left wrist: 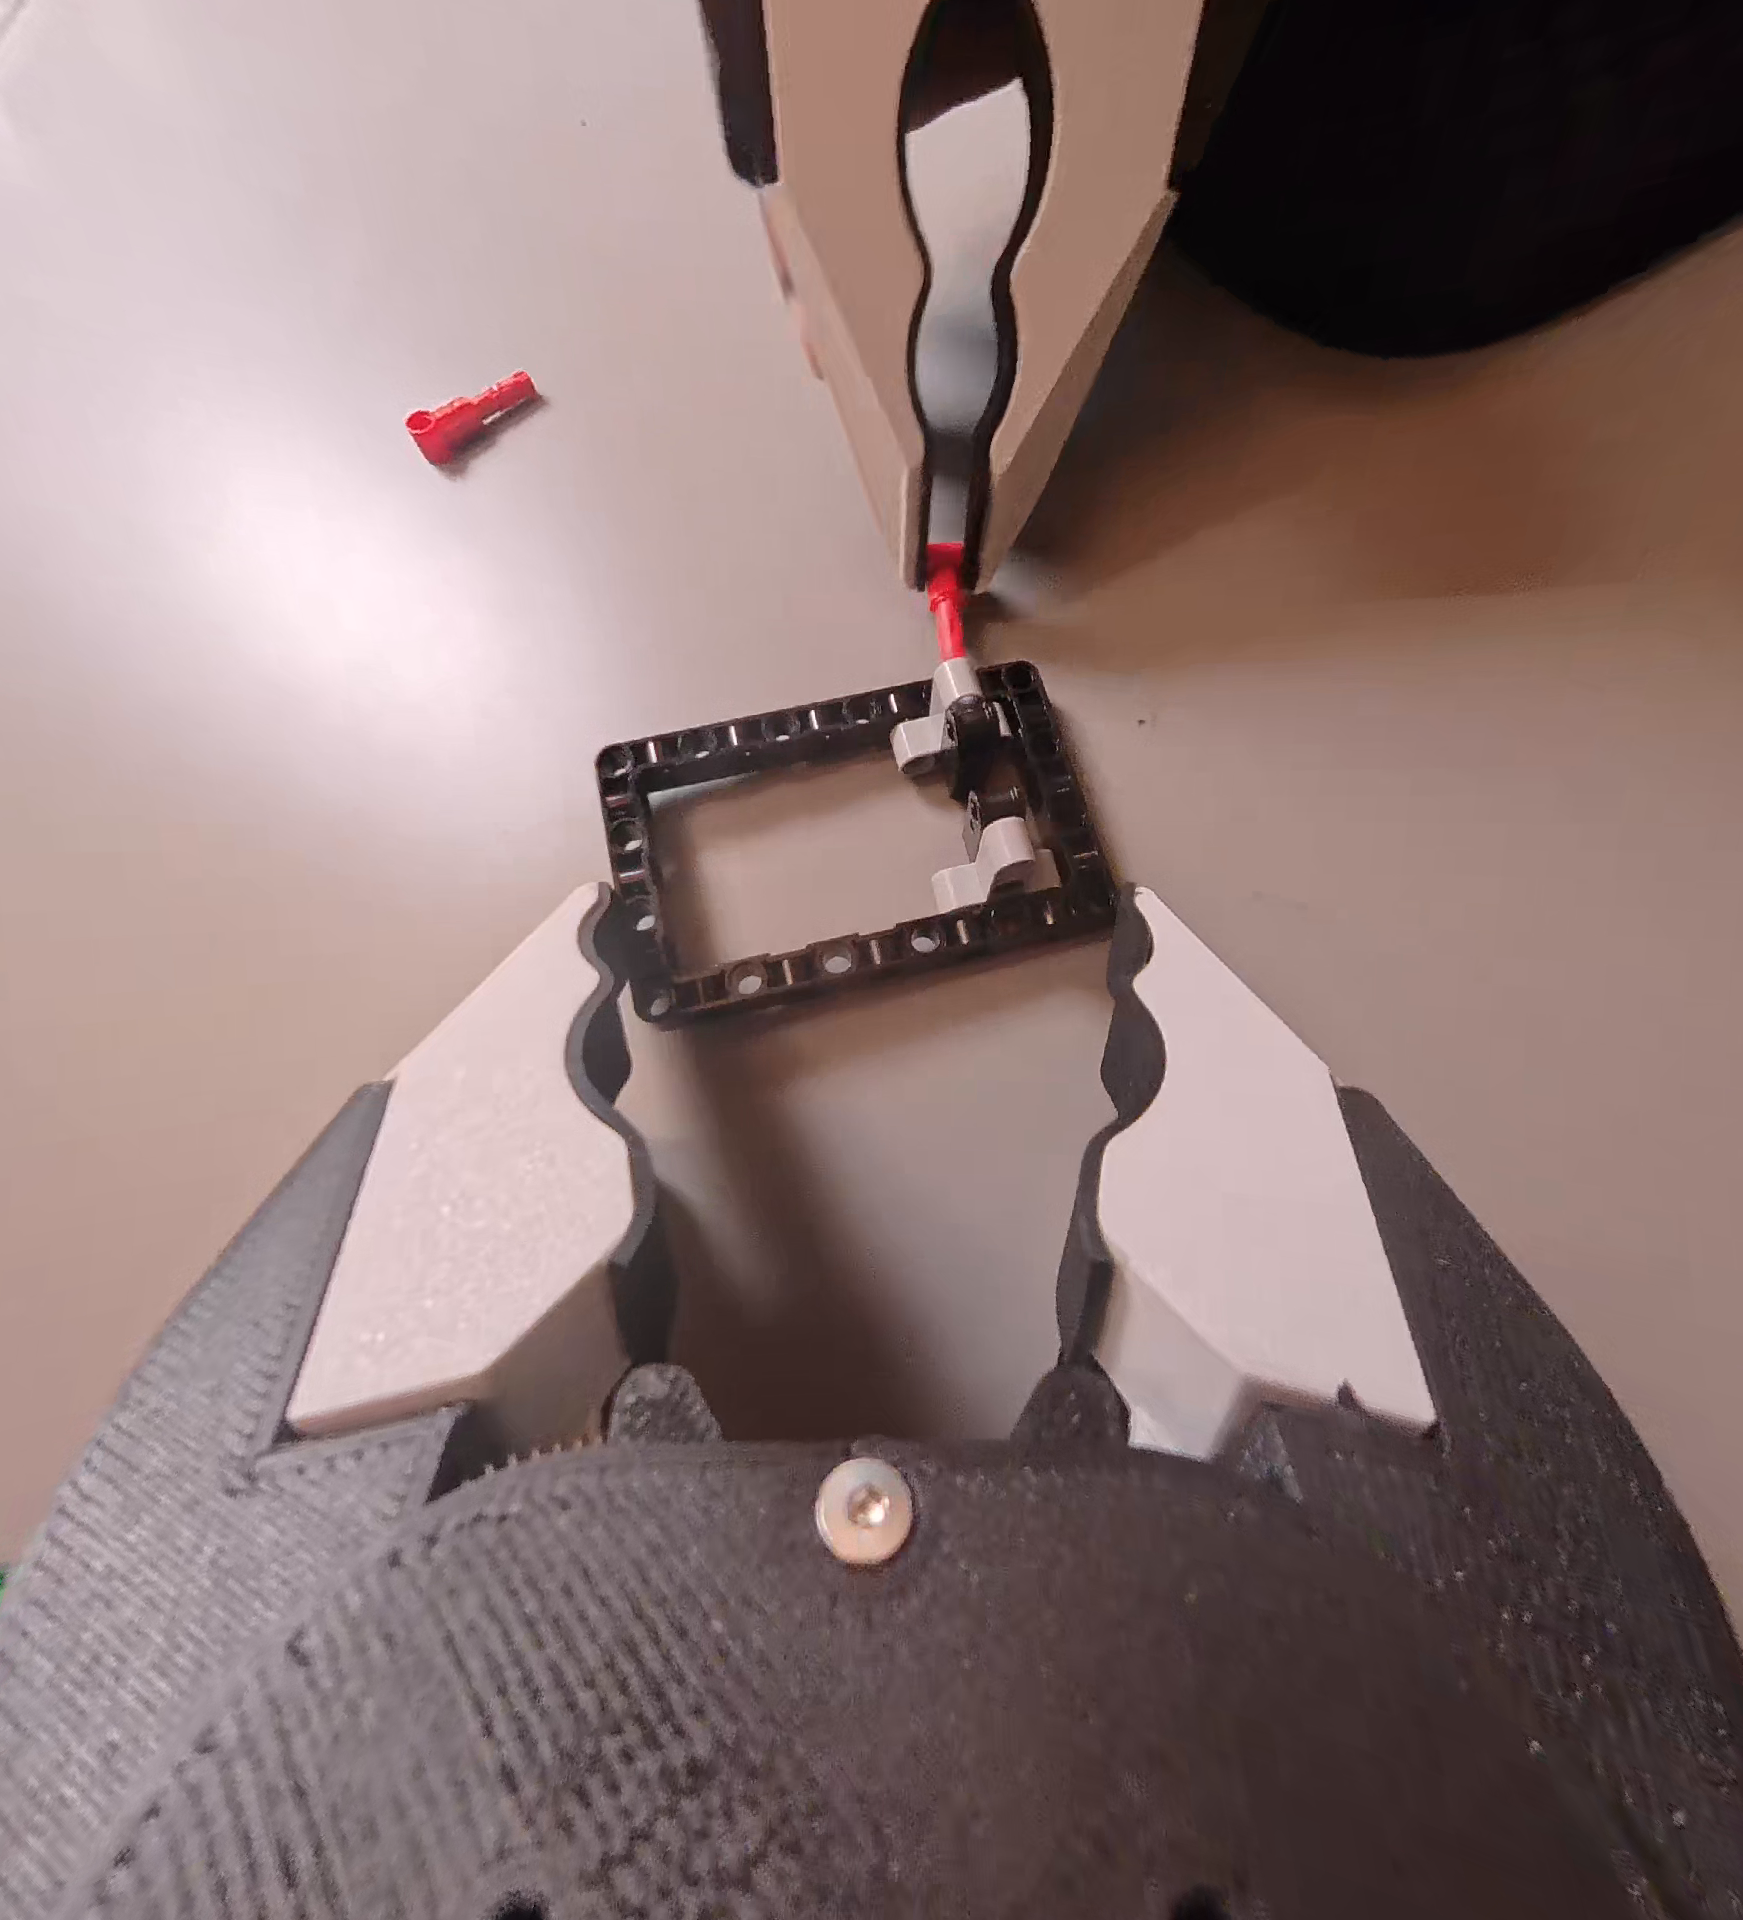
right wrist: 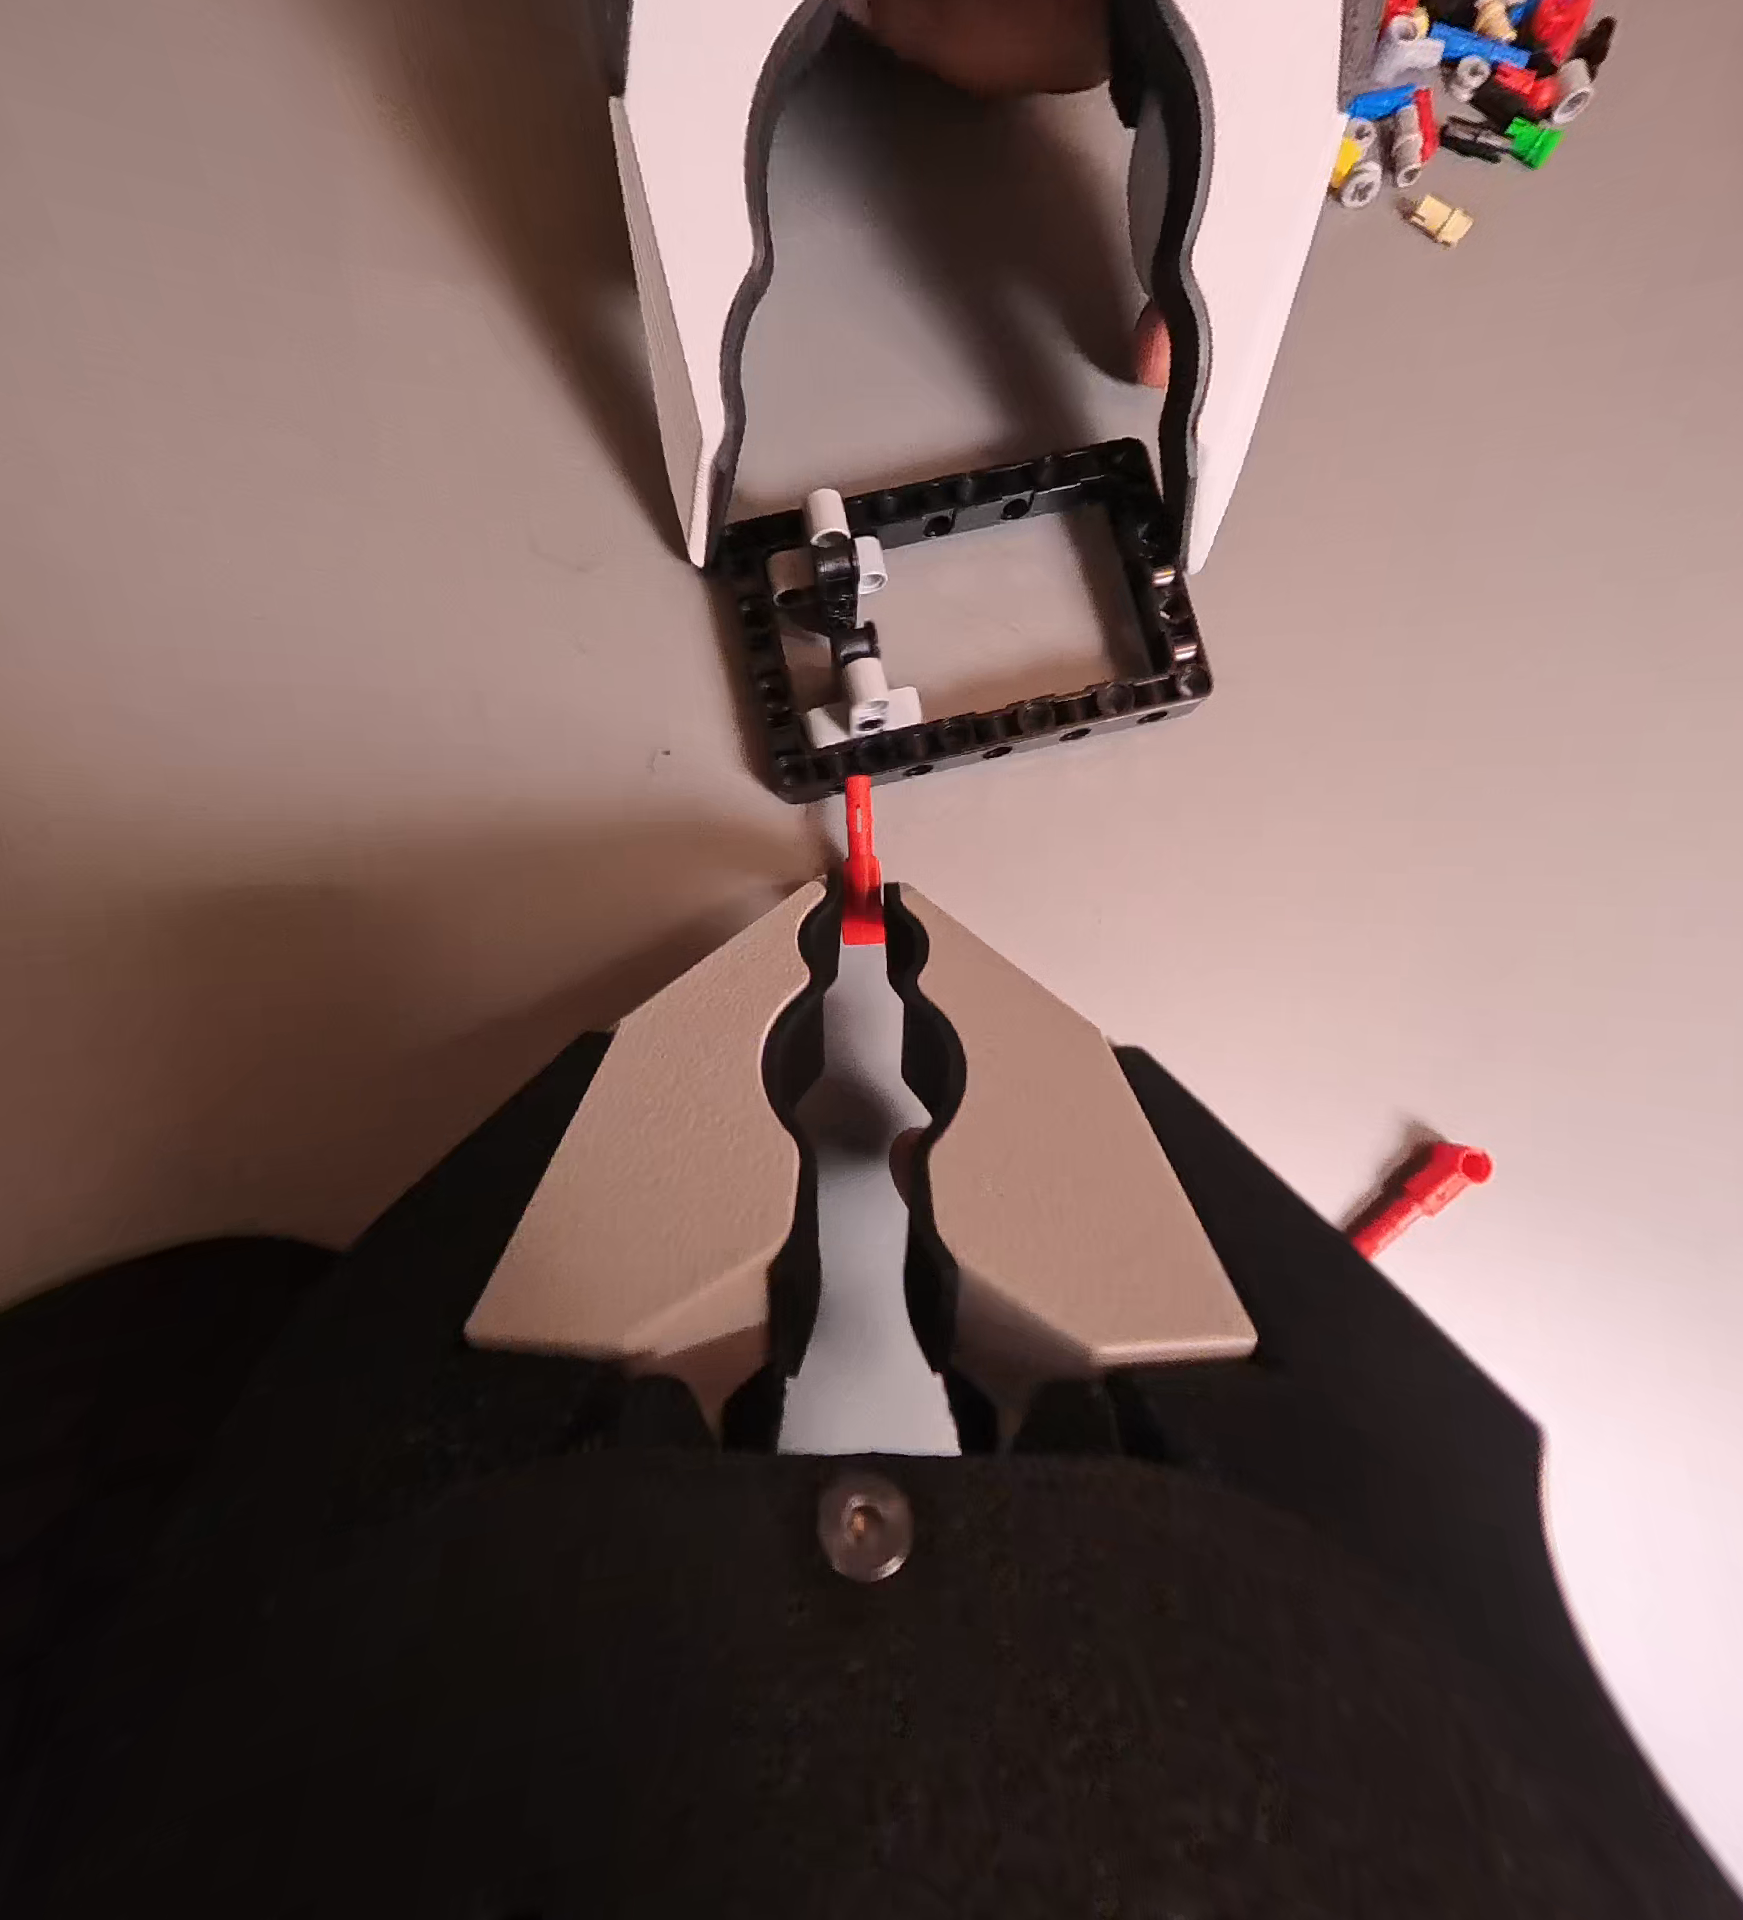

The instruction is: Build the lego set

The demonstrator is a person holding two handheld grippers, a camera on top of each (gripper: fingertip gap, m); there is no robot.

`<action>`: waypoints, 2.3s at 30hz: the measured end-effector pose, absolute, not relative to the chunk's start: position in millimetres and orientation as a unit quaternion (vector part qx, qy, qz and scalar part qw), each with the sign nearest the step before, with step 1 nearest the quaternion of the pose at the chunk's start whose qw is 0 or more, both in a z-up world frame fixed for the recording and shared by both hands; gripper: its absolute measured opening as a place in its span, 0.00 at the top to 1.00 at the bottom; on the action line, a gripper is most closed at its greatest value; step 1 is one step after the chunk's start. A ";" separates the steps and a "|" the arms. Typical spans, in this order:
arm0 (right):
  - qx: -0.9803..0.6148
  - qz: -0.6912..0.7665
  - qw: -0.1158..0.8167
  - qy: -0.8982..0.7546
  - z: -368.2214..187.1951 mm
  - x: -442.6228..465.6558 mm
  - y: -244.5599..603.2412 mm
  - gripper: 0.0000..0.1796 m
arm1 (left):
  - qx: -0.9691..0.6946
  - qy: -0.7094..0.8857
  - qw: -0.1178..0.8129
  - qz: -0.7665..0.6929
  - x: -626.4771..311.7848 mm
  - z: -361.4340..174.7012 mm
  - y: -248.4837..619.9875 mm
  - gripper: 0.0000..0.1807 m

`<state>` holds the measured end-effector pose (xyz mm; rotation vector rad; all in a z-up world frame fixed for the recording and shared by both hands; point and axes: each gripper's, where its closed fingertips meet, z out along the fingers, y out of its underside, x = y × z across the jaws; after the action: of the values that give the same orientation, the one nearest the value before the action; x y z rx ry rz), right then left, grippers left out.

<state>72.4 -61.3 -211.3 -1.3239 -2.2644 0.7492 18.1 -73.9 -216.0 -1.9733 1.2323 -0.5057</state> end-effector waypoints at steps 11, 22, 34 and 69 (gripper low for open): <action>-0.461 0.285 0.189 -0.819 -214.6 67.1 -60.8 0.97 | -0.757 0.501 0.365 -0.209 18.0 -216.2 -77.8 0.48; -0.455 0.272 0.174 -0.830 -215.4 63.2 -59.9 0.97 | -0.760 0.499 0.353 -0.219 18.2 -217.7 -79.9 0.48; -0.454 0.259 0.150 -0.840 -215.6 62.4 -61.6 0.98 | -0.768 0.498 0.338 -0.221 18.7 -219.0 -80.9 0.49; -0.430 0.272 0.139 -0.850 -198.7 36.6 -84.1 1.00 | -0.751 0.517 0.341 -0.232 35.7 -218.7 -84.8 0.48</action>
<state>36.6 -84.1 -198.7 -1.2422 -2.4573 0.7853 35.7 -84.8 -218.7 -1.9530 1.3442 -0.6039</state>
